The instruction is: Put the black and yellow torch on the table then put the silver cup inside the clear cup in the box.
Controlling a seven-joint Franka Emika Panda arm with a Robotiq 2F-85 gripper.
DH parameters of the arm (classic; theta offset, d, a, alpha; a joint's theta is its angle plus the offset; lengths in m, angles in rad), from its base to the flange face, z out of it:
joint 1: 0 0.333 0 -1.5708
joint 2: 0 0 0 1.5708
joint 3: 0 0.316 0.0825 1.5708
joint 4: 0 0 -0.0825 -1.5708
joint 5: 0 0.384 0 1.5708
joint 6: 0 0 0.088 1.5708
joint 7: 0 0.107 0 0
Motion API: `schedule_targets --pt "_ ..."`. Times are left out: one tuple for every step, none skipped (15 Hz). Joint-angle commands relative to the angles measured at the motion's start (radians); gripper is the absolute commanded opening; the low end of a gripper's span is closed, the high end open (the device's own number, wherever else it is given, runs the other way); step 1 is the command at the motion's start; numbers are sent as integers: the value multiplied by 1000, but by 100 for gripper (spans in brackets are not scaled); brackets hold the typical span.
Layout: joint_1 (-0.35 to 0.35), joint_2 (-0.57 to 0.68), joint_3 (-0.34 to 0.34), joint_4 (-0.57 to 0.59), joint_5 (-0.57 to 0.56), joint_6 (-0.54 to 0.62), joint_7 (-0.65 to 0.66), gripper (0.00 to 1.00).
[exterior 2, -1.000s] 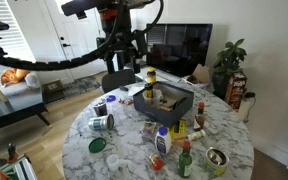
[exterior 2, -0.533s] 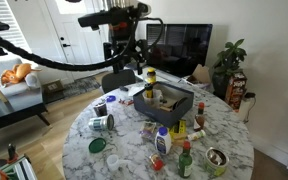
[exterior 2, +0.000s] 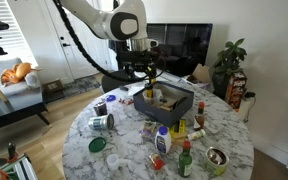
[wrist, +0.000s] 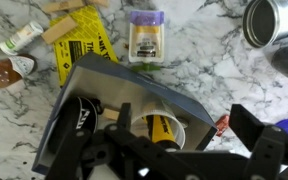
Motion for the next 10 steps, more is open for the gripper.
schedule_targets --pt "-30 186 64 171 46 1 -43 100" --pt "-39 223 78 205 45 7 -46 100" --pt "-46 251 92 235 45 9 -52 100" --pt "-51 283 101 270 33 17 -51 100" --pt "-59 308 114 301 32 13 -63 100" --pt "-62 333 118 332 20 13 -61 100" --pt "-69 354 128 358 23 9 -69 100" --pt "-73 378 135 385 23 8 -73 100" --pt "-81 398 144 406 28 6 -79 100" --pt "-86 417 152 427 31 1 -81 100"
